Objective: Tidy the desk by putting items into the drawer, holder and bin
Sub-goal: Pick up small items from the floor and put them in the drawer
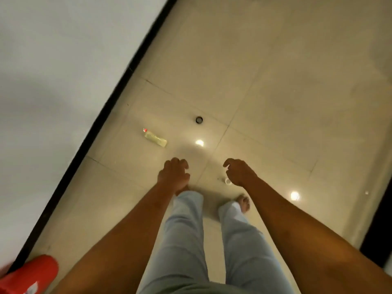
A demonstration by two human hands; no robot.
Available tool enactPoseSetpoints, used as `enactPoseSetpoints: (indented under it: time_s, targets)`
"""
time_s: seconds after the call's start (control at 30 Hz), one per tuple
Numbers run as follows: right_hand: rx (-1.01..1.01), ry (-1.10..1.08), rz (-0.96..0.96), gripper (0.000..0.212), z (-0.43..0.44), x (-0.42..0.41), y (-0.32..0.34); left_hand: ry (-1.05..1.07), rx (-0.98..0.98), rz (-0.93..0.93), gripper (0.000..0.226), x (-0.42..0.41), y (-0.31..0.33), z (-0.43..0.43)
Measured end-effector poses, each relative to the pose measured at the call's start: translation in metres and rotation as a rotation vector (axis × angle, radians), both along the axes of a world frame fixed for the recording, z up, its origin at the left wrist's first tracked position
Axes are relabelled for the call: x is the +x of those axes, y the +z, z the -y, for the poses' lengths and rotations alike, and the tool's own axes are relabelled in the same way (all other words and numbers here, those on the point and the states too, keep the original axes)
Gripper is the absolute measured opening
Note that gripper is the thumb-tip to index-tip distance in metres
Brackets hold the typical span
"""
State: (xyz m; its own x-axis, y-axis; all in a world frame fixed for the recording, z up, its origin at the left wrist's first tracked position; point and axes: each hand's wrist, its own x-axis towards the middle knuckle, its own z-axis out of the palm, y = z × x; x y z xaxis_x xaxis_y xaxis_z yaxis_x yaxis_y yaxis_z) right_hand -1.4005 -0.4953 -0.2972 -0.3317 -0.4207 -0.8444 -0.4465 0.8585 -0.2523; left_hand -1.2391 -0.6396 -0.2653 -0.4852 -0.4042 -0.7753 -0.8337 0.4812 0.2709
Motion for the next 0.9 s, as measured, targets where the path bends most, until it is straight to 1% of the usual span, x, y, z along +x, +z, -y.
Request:
enactPoseSetpoints:
  time_s: [0.1, 0.2, 0.27, 0.37, 0.47, 0.6, 0.7, 0.77, 0.9]
  targets:
    - [0.034, -0.086, 0.054, 0.033, -0.021, -0.006, -0.061, -0.029, 0.048, 0.019, 0.030, -0.033, -0.053, -0.013]
    - [0.082, -0.133, 0.065, 0.030, -0.045, -0.009, -0.125, -0.047, 0.097, -0.008, 0.028, -0.063, -0.118, -0.039]
    - [0.113, -0.157, 0.062, 0.034, -0.063, -0.009, -0.177, -0.025, 0.118, -0.006, 0.028, -0.074, -0.170, -0.064]
    - [0.167, -0.180, 0.081, 0.044, -0.091, -0.004, -0.244, -0.065, 0.153, 0.021, 0.029, -0.077, -0.241, -0.101]
    - [0.194, -0.152, 0.098, 0.046, -0.113, 0.005, -0.307, -0.095, 0.172, 0.040, 0.031, -0.074, -0.300, -0.128]
    - [0.172, -0.059, 0.156, 0.054, -0.130, 0.023, -0.371, -0.097, 0.191, 0.067, 0.032, -0.061, -0.359, -0.144]
    - [0.188, 0.017, 0.195, 0.057, -0.138, 0.040, -0.405, -0.080, 0.202, 0.084, 0.032, -0.052, -0.391, -0.146]
    - [0.215, 0.021, 0.202, 0.056, -0.144, 0.050, -0.421, -0.054, 0.213, 0.100, 0.031, -0.048, -0.406, -0.148]
    - [0.225, -0.023, 0.150, 0.056, -0.150, 0.061, -0.439, -0.015, 0.236, 0.084, 0.030, -0.042, -0.422, -0.154]
